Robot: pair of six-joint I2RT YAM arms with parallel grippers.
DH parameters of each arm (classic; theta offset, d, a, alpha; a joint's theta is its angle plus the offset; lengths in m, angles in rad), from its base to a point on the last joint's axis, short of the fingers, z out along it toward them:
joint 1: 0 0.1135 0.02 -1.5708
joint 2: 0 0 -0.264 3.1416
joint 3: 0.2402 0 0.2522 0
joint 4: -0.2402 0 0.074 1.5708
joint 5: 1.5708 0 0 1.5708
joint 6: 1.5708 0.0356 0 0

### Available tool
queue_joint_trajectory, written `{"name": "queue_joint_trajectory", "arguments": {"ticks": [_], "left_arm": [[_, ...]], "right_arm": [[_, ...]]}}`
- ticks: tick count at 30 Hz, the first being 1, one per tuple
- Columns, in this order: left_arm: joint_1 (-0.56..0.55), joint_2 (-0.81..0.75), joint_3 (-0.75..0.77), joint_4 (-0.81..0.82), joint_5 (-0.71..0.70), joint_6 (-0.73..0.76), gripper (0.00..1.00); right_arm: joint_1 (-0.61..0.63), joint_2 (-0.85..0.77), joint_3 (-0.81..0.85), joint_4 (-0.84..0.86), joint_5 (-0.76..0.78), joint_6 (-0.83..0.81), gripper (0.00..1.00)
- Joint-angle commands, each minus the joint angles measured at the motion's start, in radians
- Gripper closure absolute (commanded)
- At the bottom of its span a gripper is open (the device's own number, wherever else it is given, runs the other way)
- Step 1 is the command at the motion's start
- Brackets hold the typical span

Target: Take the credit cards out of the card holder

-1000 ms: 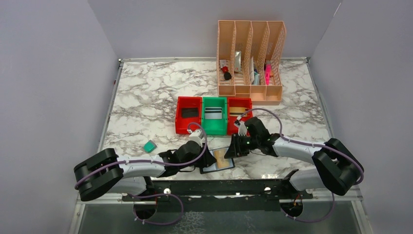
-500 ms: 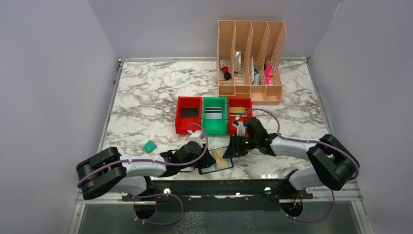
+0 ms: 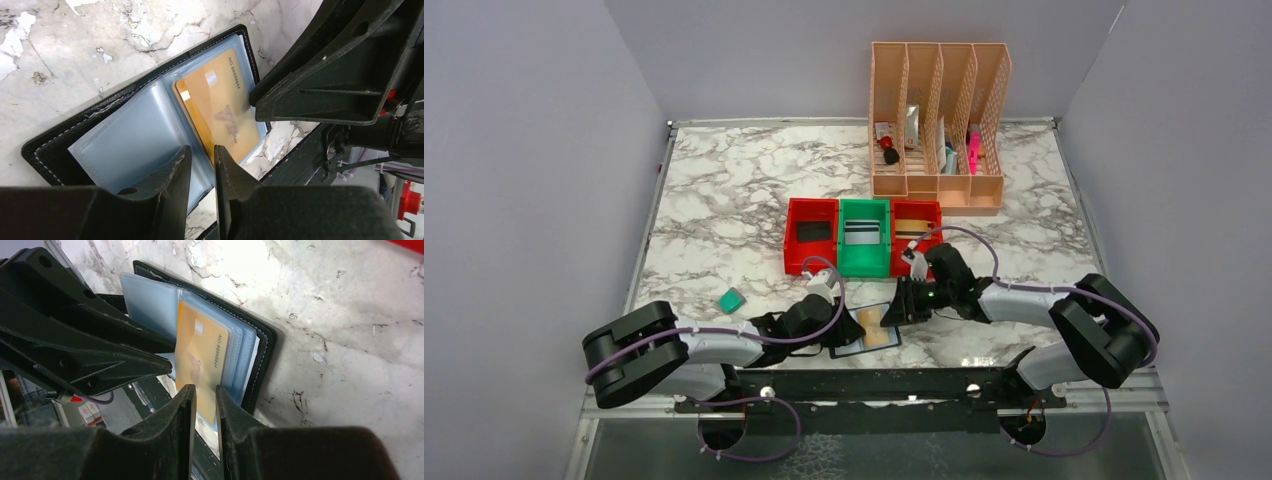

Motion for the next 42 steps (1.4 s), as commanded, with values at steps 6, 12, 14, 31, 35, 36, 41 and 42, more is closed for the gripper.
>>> {"name": "queue_joint_trajectory", "arguments": {"ticks": [6, 12, 14, 31, 35, 36, 41, 42], "left_arm": [[-0.006, 0.091, 0.019, 0.082, 0.013, -0.021, 0.77], [-0.007, 0.073, 0.001, 0.088, -0.002, -0.030, 0.87], [-0.007, 0.059, -0.009, 0.087, -0.007, -0.031, 0.91], [-0.005, 0.001, -0.044, 0.025, -0.012, -0.021, 1.00], [-0.004, -0.049, -0.054, -0.018, -0.031, -0.020, 1.00], [-0.005, -0.061, -0.056, -0.027, -0.035, -0.019, 1.00], [-0.003, -0.080, -0.048, -0.052, -0.038, 0.000, 1.00], [-0.003, -0.081, -0.043, -0.065, -0.041, 0.005, 1.00]], "right_arm": [[0.013, 0.025, -0.033, 0.018, -0.032, 0.008, 0.73], [0.013, 0.020, -0.035, -0.008, 0.007, 0.010, 0.73], [0.014, 0.017, -0.035, -0.016, 0.021, 0.008, 0.74], [0.013, 0.009, -0.025, -0.062, 0.077, -0.003, 0.76], [0.014, 0.018, -0.030, -0.043, 0.069, 0.006, 0.76], [0.013, 0.018, -0.030, -0.041, 0.067, 0.008, 0.76], [0.013, 0.009, -0.025, -0.041, 0.065, 0.012, 0.76], [0.014, 0.005, -0.024, -0.041, 0.063, 0.013, 0.76]]}}
